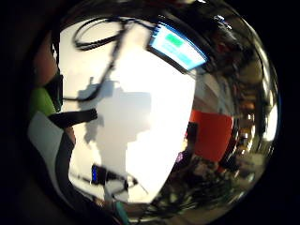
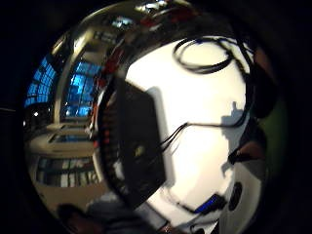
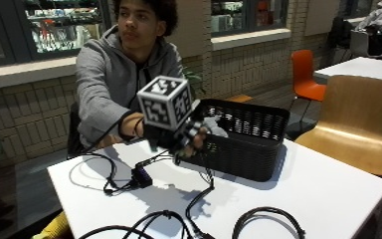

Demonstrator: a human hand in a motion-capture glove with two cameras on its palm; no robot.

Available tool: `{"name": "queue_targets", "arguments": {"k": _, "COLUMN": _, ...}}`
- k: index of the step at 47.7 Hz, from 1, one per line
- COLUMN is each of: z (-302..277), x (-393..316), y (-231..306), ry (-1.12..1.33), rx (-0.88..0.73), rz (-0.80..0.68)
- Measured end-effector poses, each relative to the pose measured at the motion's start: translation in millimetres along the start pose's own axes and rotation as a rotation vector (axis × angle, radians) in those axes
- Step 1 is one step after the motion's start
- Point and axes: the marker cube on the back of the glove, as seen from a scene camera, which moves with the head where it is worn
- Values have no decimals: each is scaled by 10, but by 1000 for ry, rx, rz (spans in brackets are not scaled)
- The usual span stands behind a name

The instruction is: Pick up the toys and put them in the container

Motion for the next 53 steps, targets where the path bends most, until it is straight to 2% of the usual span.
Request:
{"name": "queue_targets", "arguments": {"k": 5, "z": -286, "x": -768, "y": 39, "ry": 60, "rx": 50, "rz": -172}}
{"name": "queue_targets", "arguments": {"k": 10, "z": -328, "x": -1516, "y": 128, "ry": 70, "rx": 43, "rz": -343}}
{"name": "queue_targets", "arguments": {"k": 16, "z": -208, "x": -2131, "y": 129, "ry": 102, "rx": -16, "rz": -410}}
{"name": "queue_targets", "arguments": {"k": 27, "z": 191, "x": -2686, "y": 262, "ry": 179, "rx": -106, "rz": -541}}
{"name": "queue_targets", "arguments": {"k": 41, "z": 260, "x": -2723, "y": 333, "ry": 238, "rx": -105, "rz": -567}}
{"name": "queue_targets", "arguments": {"k": 46, "z": 236, "x": -2625, "y": 344, "ry": 371, "rx": -180, "rz": -490}}
{"name": "queue_targets", "arguments": {"k": 51, "z": 212, "x": -2459, "y": 295, "ry": 505, "rx": -162, "rz": -334}}
{"name": "queue_targets", "arguments": {"k": 53, "z": 186, "x": -2440, "y": 352, "ry": 450, "rx": -179, "rz": -368}}
